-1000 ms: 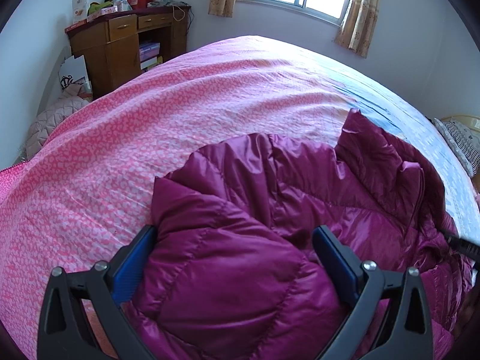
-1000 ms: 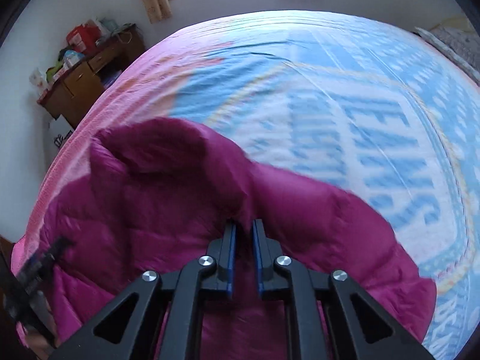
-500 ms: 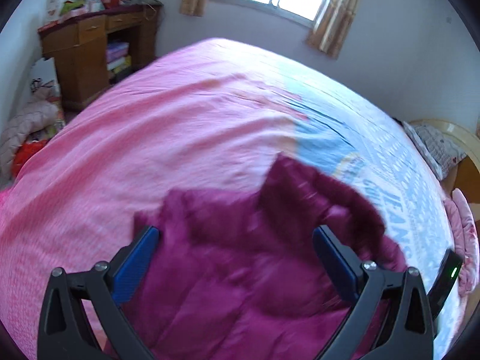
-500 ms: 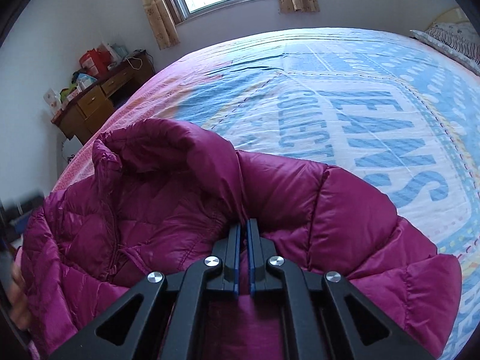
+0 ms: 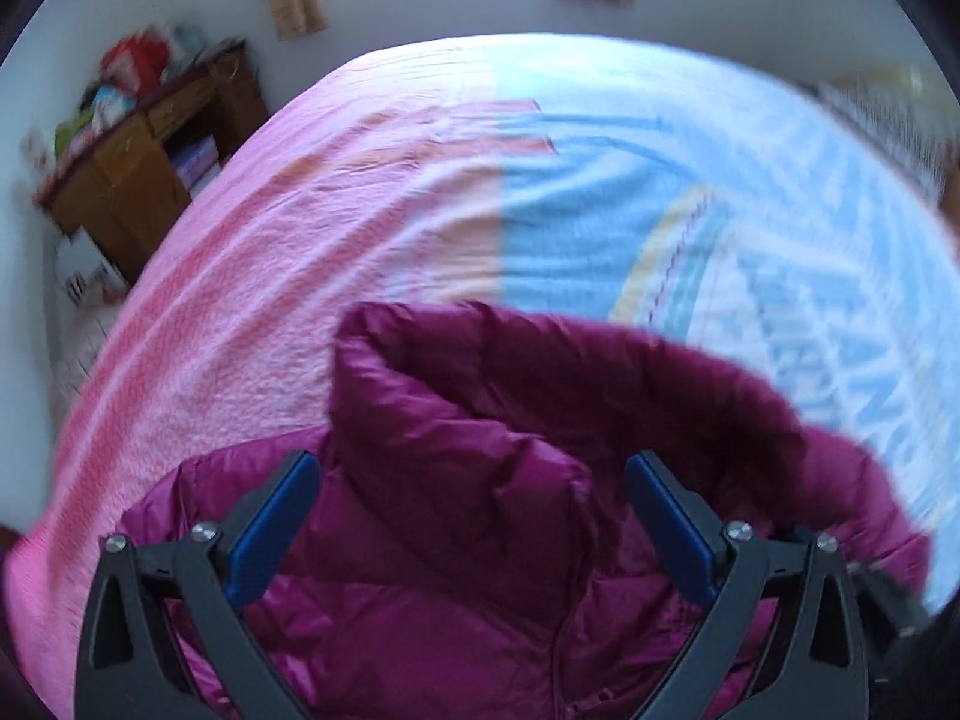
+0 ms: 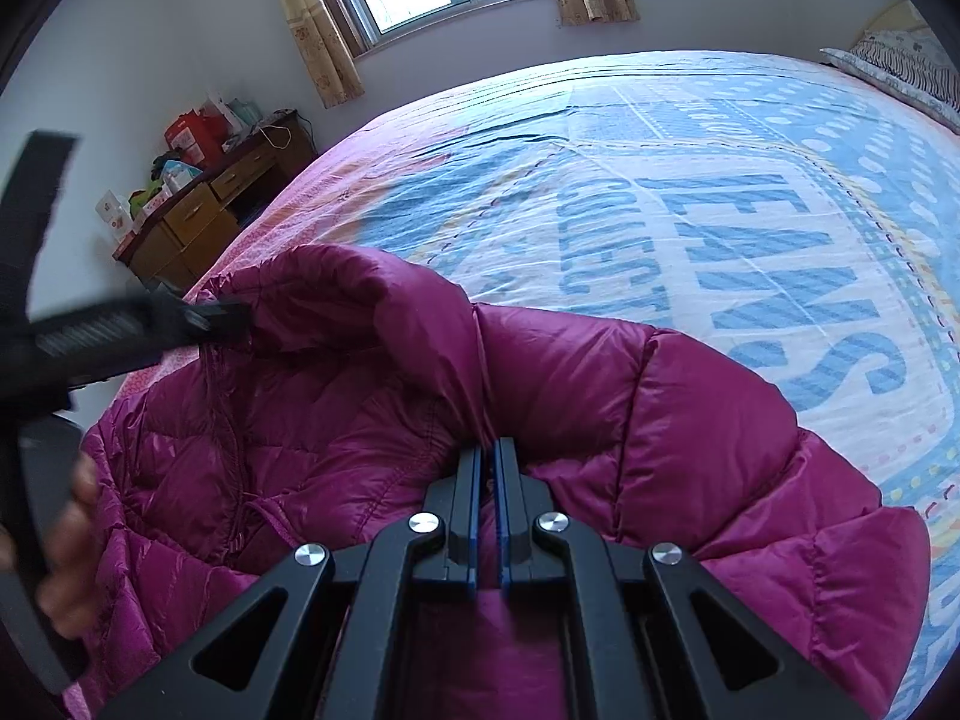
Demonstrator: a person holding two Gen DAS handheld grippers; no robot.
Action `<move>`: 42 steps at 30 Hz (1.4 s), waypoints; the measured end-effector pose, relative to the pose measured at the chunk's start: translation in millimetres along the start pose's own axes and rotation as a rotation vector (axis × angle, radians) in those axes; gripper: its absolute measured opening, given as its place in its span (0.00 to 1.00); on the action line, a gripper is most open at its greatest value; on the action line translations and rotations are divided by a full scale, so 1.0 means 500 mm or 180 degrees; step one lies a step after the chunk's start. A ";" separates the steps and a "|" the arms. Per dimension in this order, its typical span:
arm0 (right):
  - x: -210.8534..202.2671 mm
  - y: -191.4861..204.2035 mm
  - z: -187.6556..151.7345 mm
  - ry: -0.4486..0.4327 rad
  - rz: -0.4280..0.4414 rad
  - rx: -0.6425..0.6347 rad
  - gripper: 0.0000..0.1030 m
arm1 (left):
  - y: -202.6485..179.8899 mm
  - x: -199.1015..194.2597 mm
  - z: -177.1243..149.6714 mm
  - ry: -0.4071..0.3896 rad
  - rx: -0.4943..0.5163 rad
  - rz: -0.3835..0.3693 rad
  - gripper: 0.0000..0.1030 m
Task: Fold large clothes
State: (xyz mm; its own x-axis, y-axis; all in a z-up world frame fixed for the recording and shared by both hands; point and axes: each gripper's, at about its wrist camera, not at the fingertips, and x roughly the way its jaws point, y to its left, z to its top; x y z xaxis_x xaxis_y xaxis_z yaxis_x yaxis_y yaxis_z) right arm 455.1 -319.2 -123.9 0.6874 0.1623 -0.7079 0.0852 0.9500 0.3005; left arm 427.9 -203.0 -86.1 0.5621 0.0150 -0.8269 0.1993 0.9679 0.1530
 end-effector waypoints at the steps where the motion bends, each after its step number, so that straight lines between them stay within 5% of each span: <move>1: 0.000 -0.001 0.000 0.0000 0.0008 0.0004 0.03 | -0.015 0.006 -0.005 0.0000 0.0121 0.0199 0.98; 4: 0.001 -0.006 0.000 -0.0001 0.0045 0.0031 0.03 | -0.020 0.016 -0.023 -0.0072 0.0304 0.0640 0.65; 8: 0.001 -0.006 0.001 -0.0002 0.0057 0.0040 0.03 | 0.061 0.008 -0.042 0.0022 -0.0101 0.0379 0.37; 11: 0.001 -0.006 0.001 0.0000 0.0056 0.0037 0.03 | 0.128 -0.014 -0.071 -0.0044 -0.0427 0.0074 0.29; 18: 0.001 -0.006 0.002 0.0007 0.0054 0.0034 0.03 | 0.204 -0.046 -0.157 -0.0223 -0.0920 -0.0231 0.27; 21: 0.001 -0.009 0.003 0.0010 0.0067 0.0053 0.03 | 0.249 -0.001 -0.182 -0.0139 -0.1307 -0.0361 0.54; 25: 0.002 -0.010 0.003 0.0011 0.0073 0.0056 0.03 | 0.276 0.020 -0.187 -0.0291 -0.1622 -0.0599 0.59; 31: -0.010 -0.018 0.003 -0.0072 0.0116 0.0127 0.05 | 0.279 0.015 -0.202 -0.0539 -0.1865 -0.0540 0.55; 34: -0.055 -0.030 -0.001 -0.0369 0.0029 0.0280 0.05 | 0.295 0.007 -0.219 -0.0574 -0.1988 -0.0424 0.38; 38: -0.125 0.000 0.050 -0.0773 -0.0049 0.0284 0.05 | 0.296 0.014 -0.210 -0.0575 -0.1969 -0.0391 0.38; 42: -0.073 0.081 0.155 -0.0497 -0.0071 0.0067 0.05 | 0.304 0.017 -0.214 -0.0589 -0.2000 -0.0427 0.38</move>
State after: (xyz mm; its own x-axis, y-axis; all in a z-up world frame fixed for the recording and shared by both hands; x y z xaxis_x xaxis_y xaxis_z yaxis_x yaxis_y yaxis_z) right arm 489.5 -307.5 -36.2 0.7889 0.0963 -0.6070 0.1155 0.9468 0.3003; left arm 377.2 -28.9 -127.6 0.7046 -0.1048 -0.7018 -0.1970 0.9213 -0.3354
